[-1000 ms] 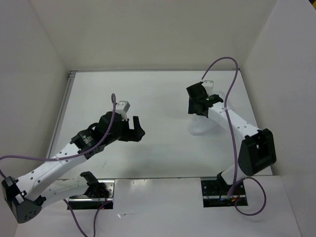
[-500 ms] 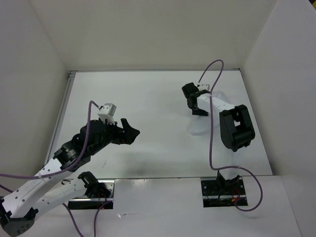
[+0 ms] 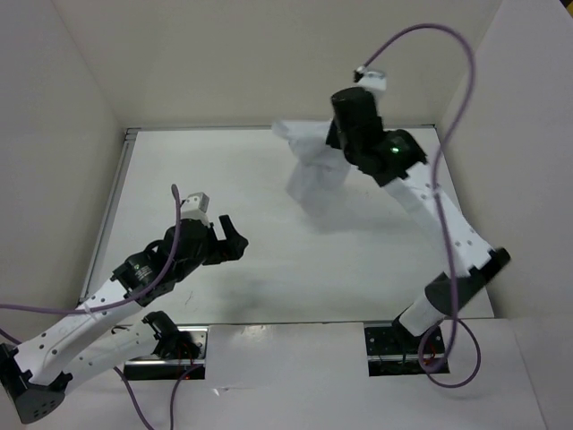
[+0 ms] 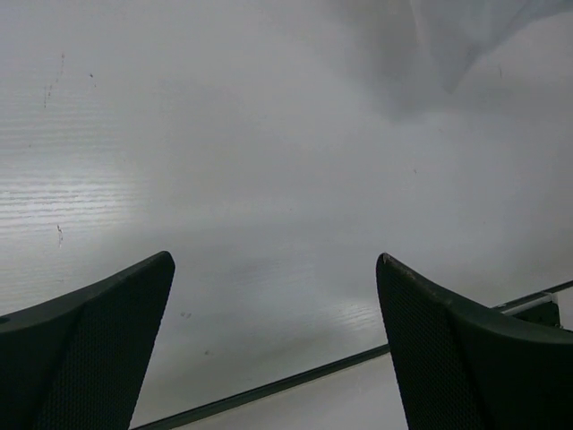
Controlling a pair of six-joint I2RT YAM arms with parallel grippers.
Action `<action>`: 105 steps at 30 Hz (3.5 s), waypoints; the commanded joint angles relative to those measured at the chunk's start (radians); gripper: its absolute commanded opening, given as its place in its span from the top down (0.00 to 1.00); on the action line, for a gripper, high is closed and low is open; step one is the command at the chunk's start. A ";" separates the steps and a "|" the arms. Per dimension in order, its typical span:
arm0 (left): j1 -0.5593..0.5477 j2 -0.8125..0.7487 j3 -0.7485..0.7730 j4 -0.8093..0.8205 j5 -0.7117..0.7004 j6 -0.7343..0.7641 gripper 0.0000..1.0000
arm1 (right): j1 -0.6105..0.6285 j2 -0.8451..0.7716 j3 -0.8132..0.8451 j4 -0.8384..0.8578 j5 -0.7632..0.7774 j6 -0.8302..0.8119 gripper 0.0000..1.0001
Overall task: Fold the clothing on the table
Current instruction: Move the skirt to the center of the board, then flatten the skirt out
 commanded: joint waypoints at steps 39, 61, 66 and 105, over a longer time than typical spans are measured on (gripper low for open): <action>-0.075 0.690 0.223 0.569 0.067 0.404 0.20 | -0.017 -0.390 -0.559 0.048 -0.235 0.085 0.49; -0.096 1.079 0.313 0.879 0.159 0.455 0.44 | -0.169 -0.637 -0.625 -0.098 -0.191 0.055 0.44; -0.096 1.103 0.334 0.888 0.046 0.476 0.48 | -0.169 -0.657 -0.635 -0.098 -0.200 0.055 0.44; -0.128 0.845 0.559 0.430 0.553 0.513 1.00 | -0.224 -0.384 -0.653 0.179 -0.261 0.062 0.39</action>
